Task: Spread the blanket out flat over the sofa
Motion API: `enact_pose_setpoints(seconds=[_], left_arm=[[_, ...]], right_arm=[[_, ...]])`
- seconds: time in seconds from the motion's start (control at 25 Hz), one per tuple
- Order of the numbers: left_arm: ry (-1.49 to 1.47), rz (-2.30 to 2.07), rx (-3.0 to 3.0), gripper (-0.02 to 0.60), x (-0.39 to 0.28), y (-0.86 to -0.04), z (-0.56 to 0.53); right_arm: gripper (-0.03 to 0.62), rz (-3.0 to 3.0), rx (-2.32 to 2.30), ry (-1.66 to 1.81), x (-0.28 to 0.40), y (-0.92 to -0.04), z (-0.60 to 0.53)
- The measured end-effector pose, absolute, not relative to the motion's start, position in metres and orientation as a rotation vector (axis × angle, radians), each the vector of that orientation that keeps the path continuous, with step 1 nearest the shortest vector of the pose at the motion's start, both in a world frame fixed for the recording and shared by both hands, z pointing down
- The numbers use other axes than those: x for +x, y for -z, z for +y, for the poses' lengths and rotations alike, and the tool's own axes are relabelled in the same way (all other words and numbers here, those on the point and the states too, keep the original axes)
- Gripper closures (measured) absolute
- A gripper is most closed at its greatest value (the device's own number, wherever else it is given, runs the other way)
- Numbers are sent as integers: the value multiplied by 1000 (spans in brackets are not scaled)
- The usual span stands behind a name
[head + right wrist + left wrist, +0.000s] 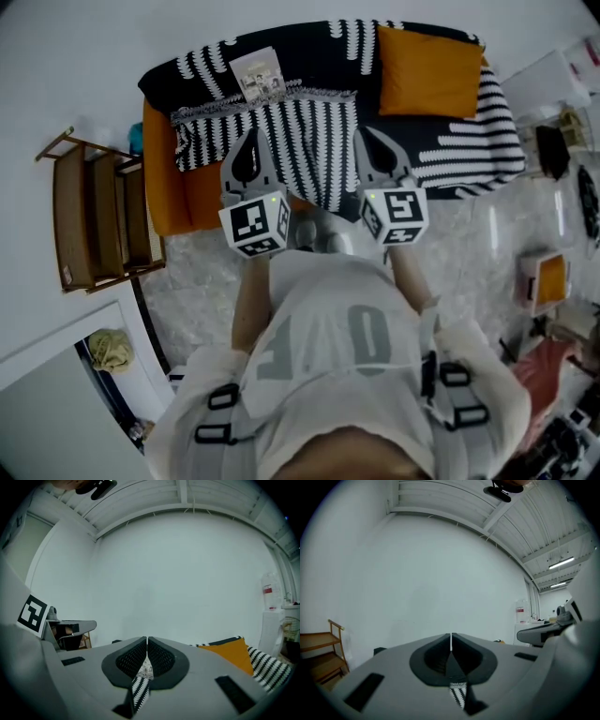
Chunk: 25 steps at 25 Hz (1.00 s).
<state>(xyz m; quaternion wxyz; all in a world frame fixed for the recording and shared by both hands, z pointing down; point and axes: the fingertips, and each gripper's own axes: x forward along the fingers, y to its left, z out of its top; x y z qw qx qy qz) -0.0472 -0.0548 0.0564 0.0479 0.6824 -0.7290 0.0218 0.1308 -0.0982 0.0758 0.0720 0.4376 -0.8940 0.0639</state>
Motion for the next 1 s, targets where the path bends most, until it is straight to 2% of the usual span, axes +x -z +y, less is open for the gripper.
enact_pose_setpoints(seconds=[0.08,0.12,0.16,0.2,0.24,0.64,1.0], left_arm=[[-62,-2201,2093,570,-51,-58,-57],[-58,-2181,2103,513,-52,-58,-59],[-55,-2160,2112,427,-53,-59,-61],[-55,-2144,2119,383,-54,-60,-63],[-59,-2133,2122,361,-57,-62,-64],[-46,-2060,2106,347,-82,-84,-74],[-120,-2013,2093,347,-39,-104,-120]], right_arm=[[586,-2705,1300,-189,124,-74,-98],[581,-2711,1286,-182,120,-73,-98],[496,-2716,1272,-185,115,-73,-99],[384,-2716,1262,-202,110,-74,-101],[343,-2713,1261,-225,106,-76,-102],[338,-2656,1311,-277,85,-98,-113],[338,-2594,1274,-378,119,-137,-155]])
